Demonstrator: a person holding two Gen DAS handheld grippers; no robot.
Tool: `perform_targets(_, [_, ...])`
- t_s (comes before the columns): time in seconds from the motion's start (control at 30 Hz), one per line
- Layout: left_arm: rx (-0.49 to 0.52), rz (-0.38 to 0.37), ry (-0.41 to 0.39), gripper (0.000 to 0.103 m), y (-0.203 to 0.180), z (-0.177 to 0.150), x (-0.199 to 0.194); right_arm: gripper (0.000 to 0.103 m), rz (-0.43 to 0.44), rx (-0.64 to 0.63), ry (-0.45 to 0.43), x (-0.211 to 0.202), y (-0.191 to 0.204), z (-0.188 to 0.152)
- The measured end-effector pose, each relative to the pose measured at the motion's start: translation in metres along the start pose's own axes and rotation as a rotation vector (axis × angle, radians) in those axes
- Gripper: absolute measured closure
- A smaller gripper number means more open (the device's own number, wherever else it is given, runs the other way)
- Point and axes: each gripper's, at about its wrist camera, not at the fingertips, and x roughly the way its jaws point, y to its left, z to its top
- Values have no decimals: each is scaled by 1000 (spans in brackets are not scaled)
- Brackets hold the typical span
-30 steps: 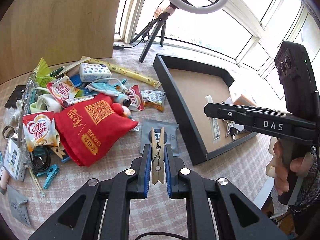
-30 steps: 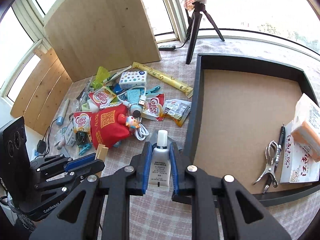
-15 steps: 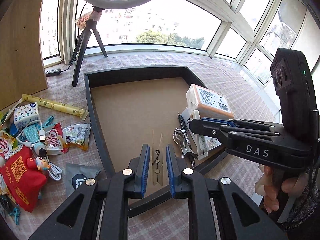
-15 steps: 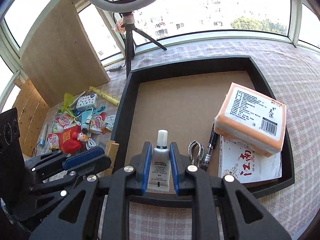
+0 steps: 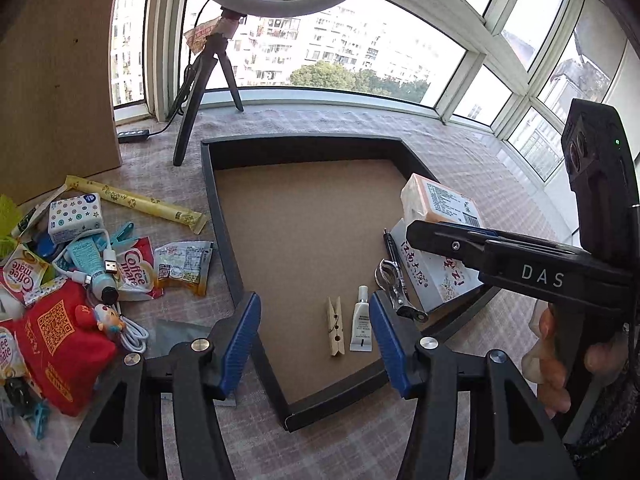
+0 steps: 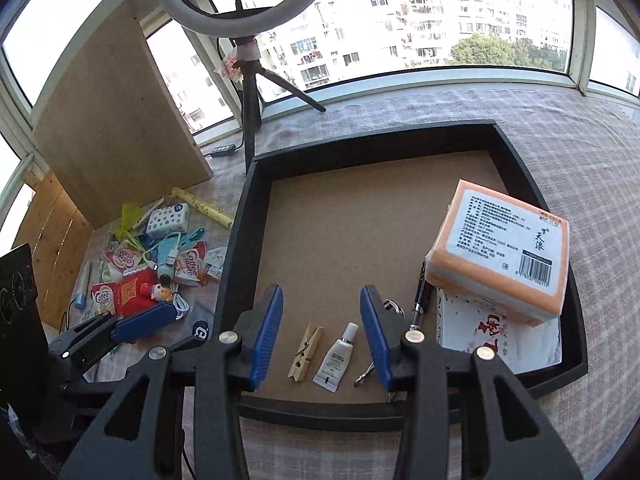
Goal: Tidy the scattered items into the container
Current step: 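Lower the clothespin and white tube into the tray and open both grippers, then grasp the red QR-code pouch with both grippers and lift it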
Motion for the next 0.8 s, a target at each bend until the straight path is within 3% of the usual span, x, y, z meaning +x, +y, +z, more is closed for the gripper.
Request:
perform_targets(0.3, [-102, 71, -44, 50, 58, -20, -41, 63, 85, -94, 52, 21, 53, -3])
perform_targets(0.6, [-245, 207, -35, 50, 152, -73, -92, 63, 192, -205, 122, 48, 122, -12])
perform_targets(0.8, [-361, 215, -30, 50, 198, -95, -108, 63, 277, -303, 181, 68, 170, -20])
